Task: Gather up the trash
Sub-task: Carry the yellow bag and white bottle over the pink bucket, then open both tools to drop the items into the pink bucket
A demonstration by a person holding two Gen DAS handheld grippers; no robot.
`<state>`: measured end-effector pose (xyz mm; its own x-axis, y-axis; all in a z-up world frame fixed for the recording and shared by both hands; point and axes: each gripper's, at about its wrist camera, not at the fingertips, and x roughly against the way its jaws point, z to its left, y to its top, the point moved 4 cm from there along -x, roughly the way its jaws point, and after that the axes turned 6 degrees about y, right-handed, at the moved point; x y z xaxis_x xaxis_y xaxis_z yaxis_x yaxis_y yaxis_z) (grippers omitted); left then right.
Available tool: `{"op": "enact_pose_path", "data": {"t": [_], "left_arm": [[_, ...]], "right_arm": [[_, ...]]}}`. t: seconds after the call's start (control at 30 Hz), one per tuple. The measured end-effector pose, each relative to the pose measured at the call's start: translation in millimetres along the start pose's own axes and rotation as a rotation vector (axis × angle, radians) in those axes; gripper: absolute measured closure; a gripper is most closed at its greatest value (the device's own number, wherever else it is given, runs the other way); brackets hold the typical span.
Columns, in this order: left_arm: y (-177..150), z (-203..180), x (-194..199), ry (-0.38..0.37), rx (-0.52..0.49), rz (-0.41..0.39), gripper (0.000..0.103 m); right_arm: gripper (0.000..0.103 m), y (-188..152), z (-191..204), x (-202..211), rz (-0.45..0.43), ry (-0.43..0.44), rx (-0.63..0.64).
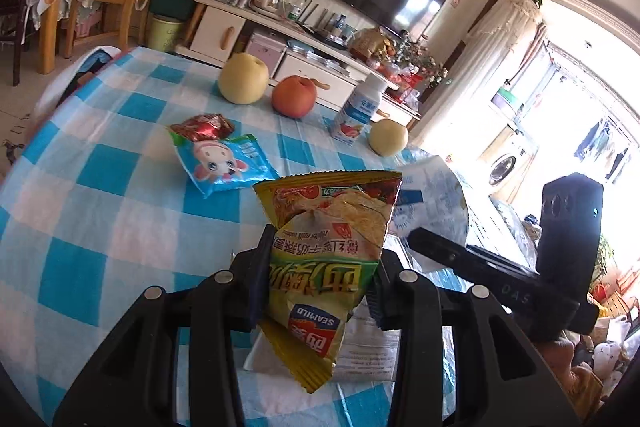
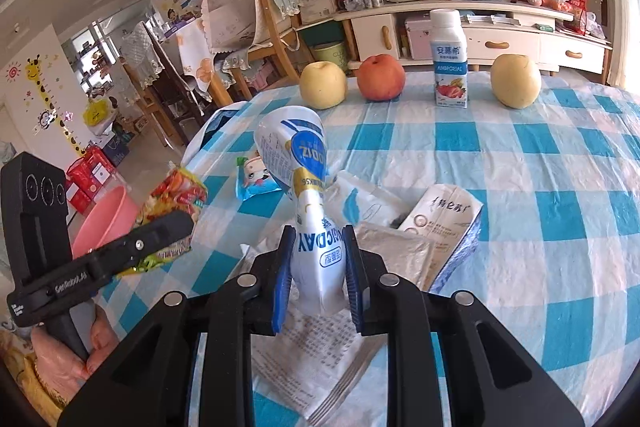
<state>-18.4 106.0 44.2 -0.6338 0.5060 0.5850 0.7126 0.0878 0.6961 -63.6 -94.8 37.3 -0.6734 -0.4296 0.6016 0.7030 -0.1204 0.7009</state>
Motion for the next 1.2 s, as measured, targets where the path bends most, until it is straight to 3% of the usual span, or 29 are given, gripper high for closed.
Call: {"op": "enact_pose_path", "data": {"t": [0.23, 0.6, 0.83, 1.03, 1.13, 1.2], "left_arm": [[23, 57, 38, 0.113, 0.133, -0.109, 0.062], [51, 180, 126, 0.37, 0.417, -0.323, 0.062], [43, 254, 165, 0.548, 0.599, -0.35, 0.062], [31, 298, 187, 0.591, 0.75, -0.351, 0.062], [25, 308, 189, 0.629, 0.793, -0.329, 0.055], [24, 314, 189, 0.647, 0.809, -0.313, 0.036]], "right_arm": [[0.078, -6, 64, -18, 0.05, 0.058, 0.067], [0.078, 7, 207, -85, 0.136, 0.198, 0.235], [0.078, 18, 302, -144, 0.194, 0.29, 0.337], [0.078, 9, 352, -195, 0.259, 0.352, 0.383], [0.077, -1, 363, -216, 0.286, 0.342, 0.403], [0.068, -6, 363, -227, 0.314, 0.352, 0.387]]}}
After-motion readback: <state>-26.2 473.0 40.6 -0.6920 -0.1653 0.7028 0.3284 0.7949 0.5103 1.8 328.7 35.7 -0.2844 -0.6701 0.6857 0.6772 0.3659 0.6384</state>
